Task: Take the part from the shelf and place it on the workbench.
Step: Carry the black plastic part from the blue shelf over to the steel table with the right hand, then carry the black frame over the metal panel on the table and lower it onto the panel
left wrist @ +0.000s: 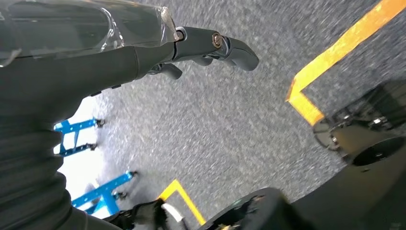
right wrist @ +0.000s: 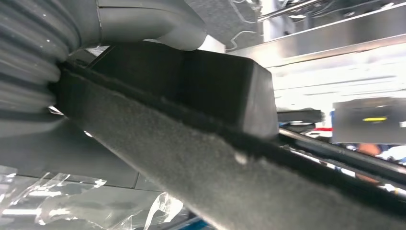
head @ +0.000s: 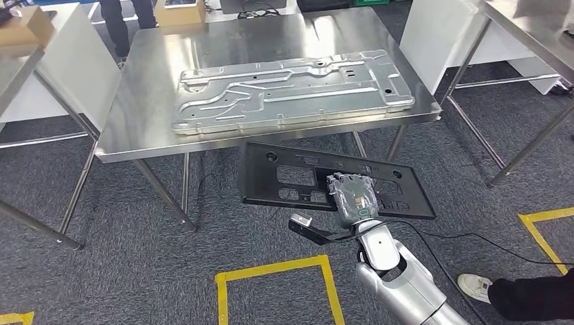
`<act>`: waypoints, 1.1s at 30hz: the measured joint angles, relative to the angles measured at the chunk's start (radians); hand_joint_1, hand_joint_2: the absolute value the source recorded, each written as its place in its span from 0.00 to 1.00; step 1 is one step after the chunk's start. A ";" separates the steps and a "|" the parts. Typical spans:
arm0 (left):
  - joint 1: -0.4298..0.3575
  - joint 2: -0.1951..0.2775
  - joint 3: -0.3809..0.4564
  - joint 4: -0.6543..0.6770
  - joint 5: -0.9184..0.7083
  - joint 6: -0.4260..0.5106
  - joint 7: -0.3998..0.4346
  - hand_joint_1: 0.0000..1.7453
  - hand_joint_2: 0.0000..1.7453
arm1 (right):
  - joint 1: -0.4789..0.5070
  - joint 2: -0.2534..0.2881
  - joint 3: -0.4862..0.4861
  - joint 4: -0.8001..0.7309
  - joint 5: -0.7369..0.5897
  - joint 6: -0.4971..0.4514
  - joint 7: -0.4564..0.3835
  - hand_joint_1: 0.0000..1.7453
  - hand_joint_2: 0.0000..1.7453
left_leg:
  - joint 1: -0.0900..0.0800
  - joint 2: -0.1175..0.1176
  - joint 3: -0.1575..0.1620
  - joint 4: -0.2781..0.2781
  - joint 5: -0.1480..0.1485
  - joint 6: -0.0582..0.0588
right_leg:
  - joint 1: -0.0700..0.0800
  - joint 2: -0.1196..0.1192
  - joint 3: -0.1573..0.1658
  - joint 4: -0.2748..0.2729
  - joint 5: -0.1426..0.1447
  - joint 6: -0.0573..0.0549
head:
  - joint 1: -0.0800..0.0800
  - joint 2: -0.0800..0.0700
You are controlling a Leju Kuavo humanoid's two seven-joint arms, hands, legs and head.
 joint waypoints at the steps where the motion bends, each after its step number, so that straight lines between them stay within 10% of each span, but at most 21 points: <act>1: 0.000 0.000 0.000 0.000 0.000 0.000 0.000 0.00 1.00 | -0.001 0.001 0.000 0.000 -0.003 0.001 -0.001 1.00 1.00 | 0.002 -0.010 0.008 -0.005 0.001 0.003 | 0.000 0.018 -0.007 0.023 -0.016 0.002 | 0.000 0.000; 6: -0.005 -0.004 0.000 0.000 -0.001 0.001 0.000 0.00 1.00 | 0.008 -0.004 0.001 0.004 -0.020 0.010 -0.005 1.00 1.00 | -0.001 -0.058 0.032 -0.008 -0.011 0.023 | 0.011 0.097 -0.195 0.340 -0.116 -0.004 | 0.001 0.000; 11: 0.000 -0.007 0.000 0.000 -0.003 0.001 0.002 0.00 1.00 | 0.007 -0.008 0.001 0.005 -0.022 0.020 -0.005 1.00 1.00 | -0.012 -0.090 0.066 0.005 -0.050 0.013 | 0.014 0.102 -0.125 0.066 0.082 -0.017 | 0.001 0.000; 16: 0.002 -0.007 0.001 0.000 -0.004 0.003 0.005 0.00 1.00 | 0.004 -0.007 0.003 0.006 -0.016 0.041 -0.008 1.00 1.00 | -0.015 -0.088 0.056 0.040 -0.093 -0.002 | 0.006 0.103 -0.107 0.020 0.087 -0.037 | 0.000 0.000; 21: 0.003 -0.009 0.008 0.000 -0.001 0.014 0.024 0.00 1.00 | 0.000 -0.007 0.010 0.006 0.005 0.088 -0.011 1.00 1.00 | 0.014 -0.072 -0.110 0.359 -0.218 -0.038 | 0.004 0.102 -0.098 0.019 0.075 -0.043 | 0.000 0.000; 23: 0.004 -0.010 0.015 0.000 0.003 0.017 0.037 0.00 1.00 | -0.001 -0.006 0.014 0.006 0.008 0.101 -0.009 1.00 1.00 | 0.015 -0.072 -0.105 0.316 -0.169 -0.034 | 0.005 0.102 -0.088 0.019 0.068 -0.041 | 0.000 0.000; 27: 0.003 -0.009 0.024 0.000 0.010 0.021 0.055 0.00 1.00 | -0.011 -0.001 0.020 0.005 0.008 0.110 -0.003 1.00 1.00 | -0.009 -0.066 0.007 0.032 -0.027 0.014 | 0.007 0.102 -0.064 0.010 0.058 -0.035 | 0.000 0.000; 31: 0.005 -0.009 0.029 0.000 0.011 0.020 0.061 0.00 1.00 | -0.016 0.001 0.026 0.005 0.008 0.115 -0.002 1.00 1.00 | -0.010 -0.064 0.027 -0.006 -0.018 0.023 | 0.013 0.102 -0.064 0.020 0.038 -0.020 | 0.000 0.000; 33: 0.005 -0.010 0.034 0.000 0.011 0.019 0.060 0.00 1.00 | -0.019 0.002 0.027 0.004 0.008 0.116 -0.002 1.00 1.00 | -0.004 -0.064 0.040 -0.015 -0.015 0.023 | 0.016 0.103 -0.104 0.113 -0.015 -0.016 | 0.000 0.000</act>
